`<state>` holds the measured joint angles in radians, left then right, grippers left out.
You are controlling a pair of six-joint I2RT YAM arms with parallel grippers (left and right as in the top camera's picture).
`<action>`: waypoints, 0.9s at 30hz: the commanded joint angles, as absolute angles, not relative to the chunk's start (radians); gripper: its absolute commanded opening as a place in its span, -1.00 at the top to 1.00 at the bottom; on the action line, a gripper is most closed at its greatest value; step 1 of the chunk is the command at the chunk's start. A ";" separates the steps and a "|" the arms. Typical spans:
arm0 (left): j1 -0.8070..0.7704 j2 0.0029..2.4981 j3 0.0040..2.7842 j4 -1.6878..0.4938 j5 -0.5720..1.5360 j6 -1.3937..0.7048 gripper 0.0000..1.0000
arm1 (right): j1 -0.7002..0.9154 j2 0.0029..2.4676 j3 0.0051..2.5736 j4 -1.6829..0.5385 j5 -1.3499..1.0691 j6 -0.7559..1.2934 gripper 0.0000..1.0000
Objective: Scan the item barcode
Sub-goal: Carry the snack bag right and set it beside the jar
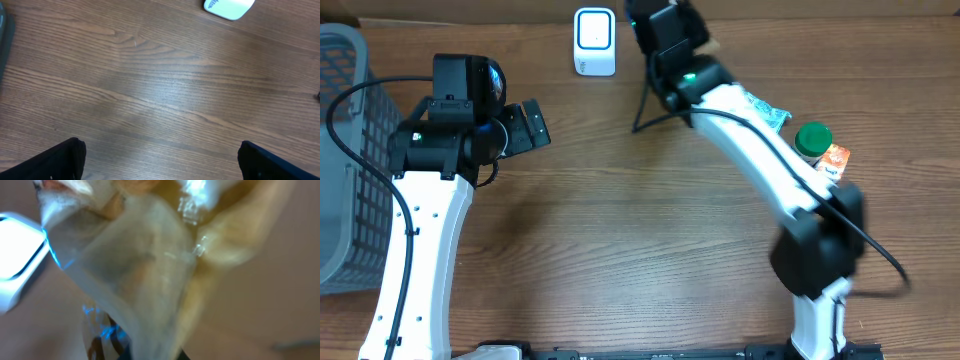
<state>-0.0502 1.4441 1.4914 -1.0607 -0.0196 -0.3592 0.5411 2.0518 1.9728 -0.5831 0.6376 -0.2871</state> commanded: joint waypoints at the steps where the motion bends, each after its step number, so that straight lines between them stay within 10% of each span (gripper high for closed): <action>1: -0.046 1.445 1.506 -1.059 -0.026 -0.337 -0.99 | 0.509 1.923 1.981 -0.795 0.445 0.074 0.92; 9: -0.046 1.445 1.506 -1.059 -0.026 -0.337 -0.99 | 0.337 1.913 1.928 -1.269 0.060 0.299 0.92; 21: -0.046 1.445 1.506 -1.059 -0.026 -0.337 -0.99 | 0.138 1.931 1.613 -1.084 0.024 0.126 0.91; 25: -0.046 1.445 1.506 -1.059 -0.026 -0.337 -0.99 | 0.112 1.931 1.609 -1.070 0.028 0.126 0.58; 27: -0.046 1.445 1.506 -1.059 -0.026 -0.337 -0.99 | 0.102 1.931 1.609 -1.072 0.026 0.127 0.03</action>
<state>-0.0502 1.4441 1.4914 -1.0592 -0.0200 -0.3592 0.1192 1.9446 1.6089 -1.0752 0.0399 0.1452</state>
